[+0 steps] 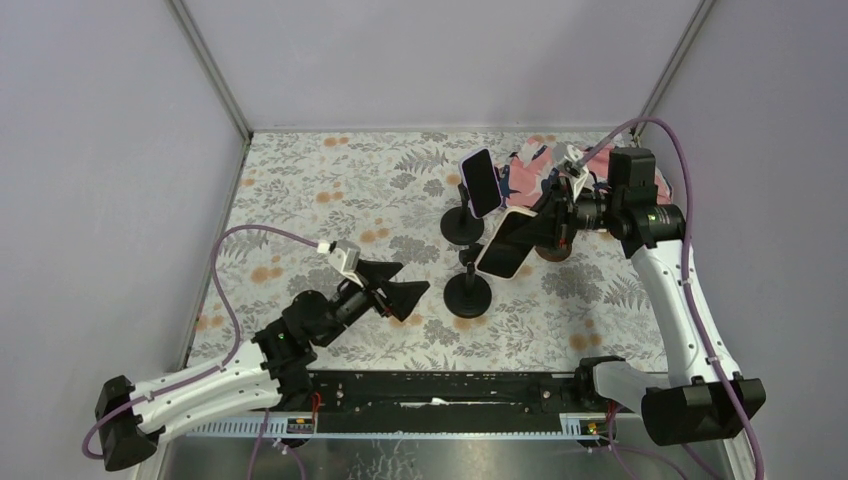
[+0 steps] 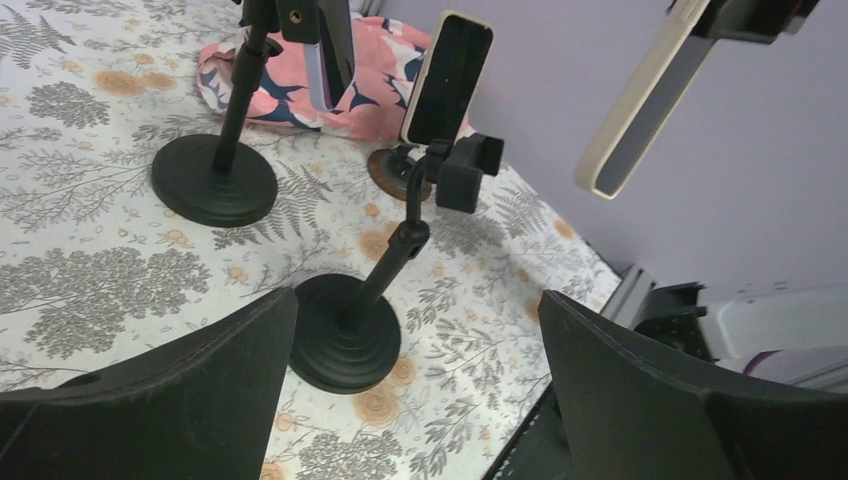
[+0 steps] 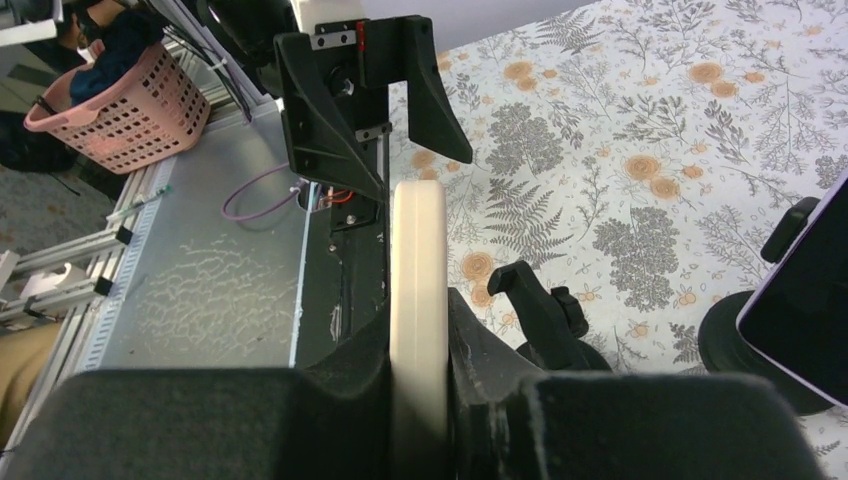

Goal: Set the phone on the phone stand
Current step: Adjust the phone stand at the center of the board.

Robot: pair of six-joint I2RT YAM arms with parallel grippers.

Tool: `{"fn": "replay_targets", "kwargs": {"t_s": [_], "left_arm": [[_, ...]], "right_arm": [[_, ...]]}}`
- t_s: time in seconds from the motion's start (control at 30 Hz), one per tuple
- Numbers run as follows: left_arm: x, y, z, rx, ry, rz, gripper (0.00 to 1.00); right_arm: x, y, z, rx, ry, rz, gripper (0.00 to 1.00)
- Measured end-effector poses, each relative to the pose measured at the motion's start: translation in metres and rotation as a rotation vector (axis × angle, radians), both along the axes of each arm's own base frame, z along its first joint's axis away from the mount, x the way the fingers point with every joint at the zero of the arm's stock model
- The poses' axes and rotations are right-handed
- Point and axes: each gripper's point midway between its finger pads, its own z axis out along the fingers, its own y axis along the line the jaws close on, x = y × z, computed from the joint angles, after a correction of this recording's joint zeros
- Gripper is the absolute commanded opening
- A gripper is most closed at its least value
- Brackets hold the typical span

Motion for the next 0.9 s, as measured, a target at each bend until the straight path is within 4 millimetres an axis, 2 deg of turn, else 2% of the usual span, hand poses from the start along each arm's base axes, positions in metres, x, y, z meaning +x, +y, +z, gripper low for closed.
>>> {"fn": "replay_targets", "kwargs": {"t_s": [0.47, 0.73, 0.9], "left_arm": [[-0.008, 0.004, 0.032, -0.178, 0.028, -0.018, 0.99], [-0.014, -0.003, 0.037, -0.174, -0.011, -0.072, 0.98], [-0.017, -0.006, 0.038, -0.166, -0.03, -0.097, 0.9]], "right_arm": [[0.01, 0.016, 0.013, -0.035, -0.075, 0.079, 0.0], [-0.004, 0.039, 0.011, -0.055, -0.082, 0.212, 0.0], [-0.013, 0.055, 0.002, -0.092, -0.071, 0.3, 0.0]]}}
